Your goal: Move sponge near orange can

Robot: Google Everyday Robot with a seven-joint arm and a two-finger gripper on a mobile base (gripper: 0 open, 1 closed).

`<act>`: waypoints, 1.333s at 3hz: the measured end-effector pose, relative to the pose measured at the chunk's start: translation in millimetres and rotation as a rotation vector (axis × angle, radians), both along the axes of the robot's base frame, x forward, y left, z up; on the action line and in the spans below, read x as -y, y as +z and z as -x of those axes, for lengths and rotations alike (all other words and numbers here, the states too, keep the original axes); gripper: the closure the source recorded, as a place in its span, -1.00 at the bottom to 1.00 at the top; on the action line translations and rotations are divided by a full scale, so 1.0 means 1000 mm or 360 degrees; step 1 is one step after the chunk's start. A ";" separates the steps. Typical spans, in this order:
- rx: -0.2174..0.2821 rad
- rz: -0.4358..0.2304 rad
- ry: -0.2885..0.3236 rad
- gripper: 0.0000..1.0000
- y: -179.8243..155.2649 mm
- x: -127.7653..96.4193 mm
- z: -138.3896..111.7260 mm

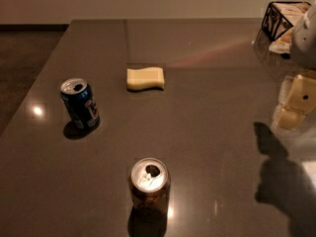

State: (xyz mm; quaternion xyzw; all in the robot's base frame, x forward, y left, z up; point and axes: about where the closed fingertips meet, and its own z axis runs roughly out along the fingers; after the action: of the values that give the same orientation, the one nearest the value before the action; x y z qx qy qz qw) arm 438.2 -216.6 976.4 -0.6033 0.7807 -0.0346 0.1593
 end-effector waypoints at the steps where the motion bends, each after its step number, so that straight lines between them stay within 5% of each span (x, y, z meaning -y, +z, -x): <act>1: 0.0000 0.0000 0.0000 -1.00 0.000 0.000 0.000; 2: 0.0004 -0.0021 0.0068 -1.00 -0.002 -0.017 -0.027; 4: 0.0009 -0.0137 0.0224 -1.00 -0.017 -0.088 -0.115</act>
Offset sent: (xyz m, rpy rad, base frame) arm 0.0713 0.0439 -0.0088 0.0338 0.0134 0.1140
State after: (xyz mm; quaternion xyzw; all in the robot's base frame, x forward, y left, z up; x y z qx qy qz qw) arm 552.7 -128.7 959.8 -0.6492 0.7367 0.0085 0.1892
